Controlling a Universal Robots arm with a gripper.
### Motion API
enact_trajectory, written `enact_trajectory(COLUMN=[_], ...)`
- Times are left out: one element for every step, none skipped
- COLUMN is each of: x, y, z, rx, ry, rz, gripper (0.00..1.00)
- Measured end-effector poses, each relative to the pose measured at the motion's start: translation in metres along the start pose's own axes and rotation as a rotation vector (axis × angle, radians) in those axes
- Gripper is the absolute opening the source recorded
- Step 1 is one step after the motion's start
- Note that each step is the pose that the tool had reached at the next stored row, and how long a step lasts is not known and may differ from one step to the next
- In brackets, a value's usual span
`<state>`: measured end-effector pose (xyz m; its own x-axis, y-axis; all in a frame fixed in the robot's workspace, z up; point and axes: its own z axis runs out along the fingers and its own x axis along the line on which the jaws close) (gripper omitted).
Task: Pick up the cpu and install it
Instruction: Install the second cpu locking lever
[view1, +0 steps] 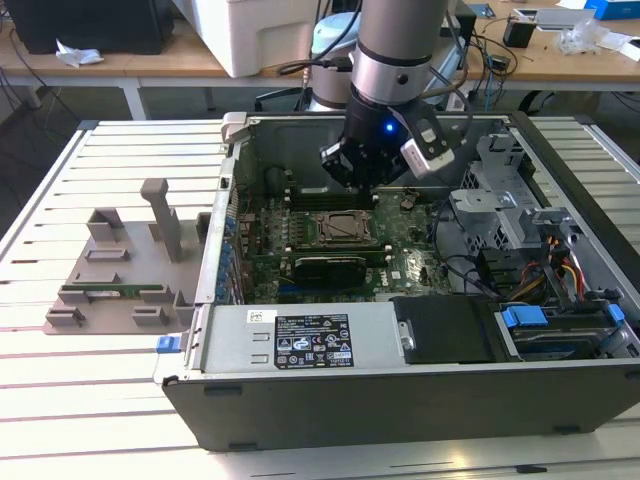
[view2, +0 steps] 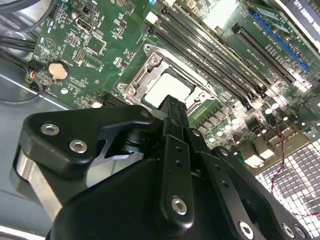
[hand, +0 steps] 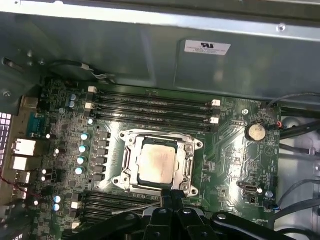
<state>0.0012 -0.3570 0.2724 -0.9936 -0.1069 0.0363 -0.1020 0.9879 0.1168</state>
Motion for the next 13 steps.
enact_trajectory(x=[0.0002, 0.0008, 0.0011, 0.0015, 0.0018, 0.0019, 0.0020, 0.0021, 0.0022, 0.0022, 0.0023, 0.0023, 0.0023], y=[-0.0018, -0.0047, -0.0074, -0.0109, -0.0136, -0.0146, -0.0150, -0.0160, -0.0165, -0.0167, -0.0169, -0.0171, -0.0174], z=[0.0016, 0.0029, 0.0039, 0.0052, 0.0066, 0.0077, 0.0082, 0.0094, 0.0107, 0.0112, 0.0117, 0.0122, 0.0130], rx=[-0.0002, 0.0000, -0.0001, 0.0000, 0.0000, -0.0002, 0.0000, 0.0001, -0.0001, 0.0000, 0.0001, 0.0001, 0.0000], ry=[-0.0001, 0.0000, -0.0001, 0.0000, 0.0000, -0.0001, -0.0001, -0.0001, -0.0001, -0.0001, -0.0001, 0.0000, -0.0001], rz=[0.000, 0.000, 0.000, 0.000, 0.000, 0.000, 0.000, 0.000, 0.000, 0.000, 0.000, 0.000, 0.000], gripper=[0.11, 0.11, 0.11, 0.11, 0.11, 0.11, 0.11, 0.11, 0.11, 0.11, 0.11, 0.11, 0.11])
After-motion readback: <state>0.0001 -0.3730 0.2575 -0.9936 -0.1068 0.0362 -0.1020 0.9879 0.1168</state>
